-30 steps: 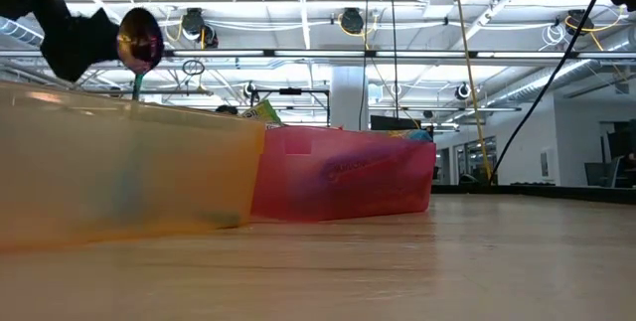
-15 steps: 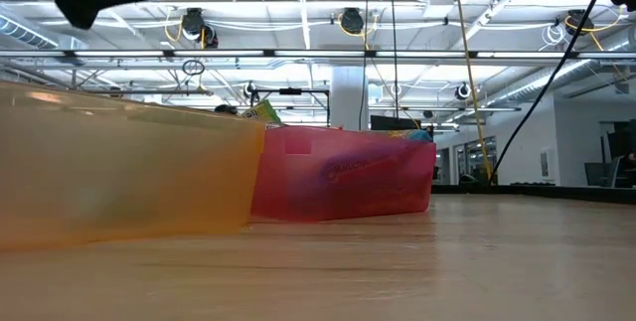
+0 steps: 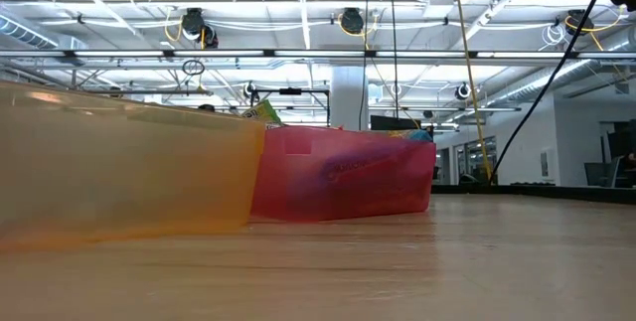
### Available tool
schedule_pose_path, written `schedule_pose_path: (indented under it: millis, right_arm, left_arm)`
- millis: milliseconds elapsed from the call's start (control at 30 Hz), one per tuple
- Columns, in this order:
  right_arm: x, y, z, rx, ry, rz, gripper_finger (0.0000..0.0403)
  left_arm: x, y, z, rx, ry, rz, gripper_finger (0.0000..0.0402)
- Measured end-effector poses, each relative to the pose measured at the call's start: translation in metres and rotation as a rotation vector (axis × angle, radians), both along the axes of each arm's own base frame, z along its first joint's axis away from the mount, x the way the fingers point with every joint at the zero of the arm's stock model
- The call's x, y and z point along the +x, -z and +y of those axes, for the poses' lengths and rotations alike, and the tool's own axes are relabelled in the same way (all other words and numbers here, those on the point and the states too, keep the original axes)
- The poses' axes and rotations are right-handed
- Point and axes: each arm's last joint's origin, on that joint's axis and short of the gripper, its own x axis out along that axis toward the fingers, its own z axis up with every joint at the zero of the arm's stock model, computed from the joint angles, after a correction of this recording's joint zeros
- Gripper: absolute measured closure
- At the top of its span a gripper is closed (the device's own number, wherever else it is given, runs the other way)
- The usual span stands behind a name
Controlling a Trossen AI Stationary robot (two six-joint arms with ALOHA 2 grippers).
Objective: Pick & Place Food Item
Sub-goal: Return to Home Position
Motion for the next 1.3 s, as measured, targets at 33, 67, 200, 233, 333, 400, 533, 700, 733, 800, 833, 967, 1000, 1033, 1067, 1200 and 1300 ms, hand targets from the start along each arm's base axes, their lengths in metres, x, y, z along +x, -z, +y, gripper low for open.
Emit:
schedule_pose_path:
  millis: [33, 67, 200, 233, 333, 400, 533, 700, 733, 800, 833, 967, 1000, 1033, 1067, 1200, 1300]
  right_arm:
    - [0.000, 0.000, 0.000, 0.000, 0.000, 0.000, 0.0248]
    - [0.000, 0.000, 0.000, 0.000, -0.002, -0.001, 0.0248]
    - [0.000, 0.000, 0.000, 0.008, -0.003, 0.000, 0.0248]
    - [0.000, 0.000, 0.000, -0.003, 0.001, 0.004, 0.0248]
    - [0.001, 0.001, 0.000, -0.033, 0.010, 0.018, 0.0248]
    - [0.001, 0.002, -0.001, -0.049, 0.020, 0.025, 0.0248]
    - [0.002, 0.007, -0.002, 0.011, -0.001, 0.085, 0.0248]
    - [0.000, 0.004, -0.022, 0.232, -0.164, 0.159, 0.0248]
    - [-0.001, 0.004, -0.027, 0.256, -0.235, 0.186, 0.0248]
    - [-0.004, 0.003, -0.036, 0.277, -0.340, 0.240, 0.0248]
    - [-0.007, 0.001, -0.039, 0.276, -0.358, 0.251, 0.0248]
    - [-0.024, -0.001, -0.044, 0.200, -0.349, 0.240, 0.0248]
    - [-0.030, 0.000, -0.045, 0.178, -0.350, 0.228, 0.0248]
    - [-0.036, 0.001, -0.046, 0.163, -0.347, 0.209, 0.0248]
    - [-0.042, 0.002, -0.047, 0.157, -0.330, 0.186, 0.0248]
    - [-0.065, 0.013, -0.054, 0.206, -0.249, 0.122, 0.0248]
    - [-0.077, 0.023, -0.058, 0.228, -0.239, 0.118, 0.0248]
  left_arm:
    - [-0.001, -0.006, 0.003, -0.023, -0.013, -0.024, 0.0134]
    - [-0.001, -0.012, 0.005, -0.055, -0.023, -0.051, 0.0137]
    - [-0.003, -0.021, 0.007, -0.054, -0.035, -0.069, 0.0144]
    - [-0.003, -0.020, 0.008, -0.015, -0.047, -0.049, 0.0144]
    - [-0.001, -0.018, 0.006, 0.037, -0.059, -0.017, 0.0144]
    - [0.001, -0.018, 0.005, 0.050, -0.038, -0.018, 0.0144]
    - [0.007, -0.014, 0.006, 0.152, 0.063, 0.016, 0.0144]
    - [0.019, 0.011, 0.011, 0.190, 0.347, 0.184, 0.0144]
    - [0.020, 0.015, 0.014, 0.169, 0.340, 0.224, 0.0144]
    - [0.018, 0.021, 0.025, 0.132, 0.256, 0.280, 0.0144]
    - [0.015, 0.021, 0.030, 0.126, 0.205, 0.292, 0.0144]
    - [-0.008, 0.014, 0.048, 0.137, 0.120, 0.267, 0.0144]
    - [-0.015, 0.011, 0.052, 0.140, 0.122, 0.246, 0.0144]
    - [-0.022, 0.009, 0.055, 0.140, 0.131, 0.225, 0.0144]
    - [-0.029, 0.008, 0.059, 0.140, 0.138, 0.199, 0.0144]
    - [-0.048, 0.020, 0.066, 0.144, 0.173, 0.139, 0.0144]
    - [-0.054, 0.037, 0.068, 0.140, 0.191, 0.117, 0.0144]
